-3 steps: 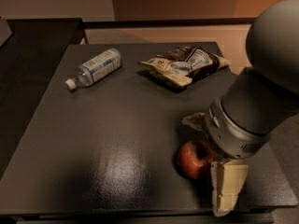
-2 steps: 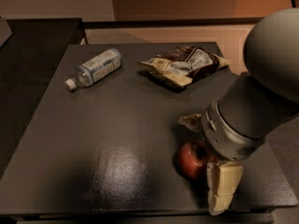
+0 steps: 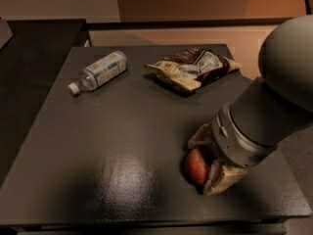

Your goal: Pick apple

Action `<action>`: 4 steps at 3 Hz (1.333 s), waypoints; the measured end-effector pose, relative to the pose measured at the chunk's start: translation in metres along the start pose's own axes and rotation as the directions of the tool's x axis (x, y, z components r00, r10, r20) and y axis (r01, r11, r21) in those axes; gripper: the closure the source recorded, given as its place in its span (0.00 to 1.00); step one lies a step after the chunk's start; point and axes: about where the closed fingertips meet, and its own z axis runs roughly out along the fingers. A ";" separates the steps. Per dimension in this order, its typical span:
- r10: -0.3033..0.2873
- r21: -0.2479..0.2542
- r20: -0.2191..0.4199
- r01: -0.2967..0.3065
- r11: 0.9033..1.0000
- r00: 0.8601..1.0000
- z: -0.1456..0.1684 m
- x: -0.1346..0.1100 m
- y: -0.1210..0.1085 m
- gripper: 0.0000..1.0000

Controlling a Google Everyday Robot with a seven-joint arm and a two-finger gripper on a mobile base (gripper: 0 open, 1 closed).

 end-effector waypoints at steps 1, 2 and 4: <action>-0.003 0.026 -0.008 0.003 1.000 1.000 -0.006 0.004 -0.004 0.64; -0.011 0.051 0.004 0.011 0.999 1.000 -0.022 -0.002 -0.011 0.88; -0.082 0.118 0.027 0.078 0.990 0.996 -0.077 -0.042 -0.035 1.00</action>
Offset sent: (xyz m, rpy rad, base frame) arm 0.0130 -0.0015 0.0483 0.0397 -0.0807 -0.0039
